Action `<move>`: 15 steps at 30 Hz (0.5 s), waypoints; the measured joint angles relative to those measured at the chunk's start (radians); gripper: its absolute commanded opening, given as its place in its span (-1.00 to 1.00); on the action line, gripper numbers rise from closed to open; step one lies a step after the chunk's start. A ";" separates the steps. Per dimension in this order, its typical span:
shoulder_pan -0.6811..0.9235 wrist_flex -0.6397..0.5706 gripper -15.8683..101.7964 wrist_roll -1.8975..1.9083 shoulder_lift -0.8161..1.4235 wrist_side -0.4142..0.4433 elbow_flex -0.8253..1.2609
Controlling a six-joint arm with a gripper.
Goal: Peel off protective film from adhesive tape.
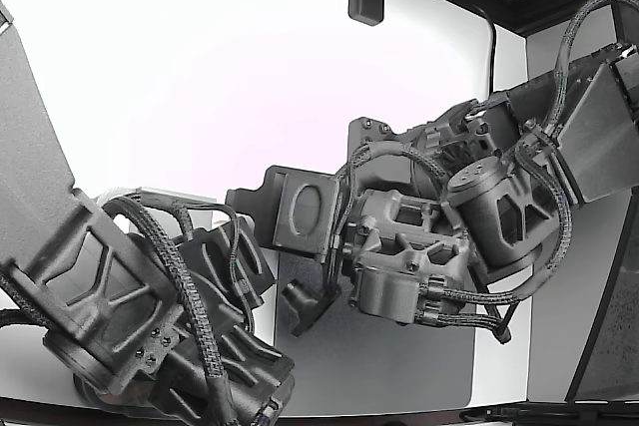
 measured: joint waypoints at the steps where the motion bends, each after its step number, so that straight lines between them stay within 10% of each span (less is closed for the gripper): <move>1: 0.000 0.000 -0.93 0.000 0.000 0.000 0.000; 15: 0.000 0.014 -0.93 -0.003 -0.015 -0.005 -0.031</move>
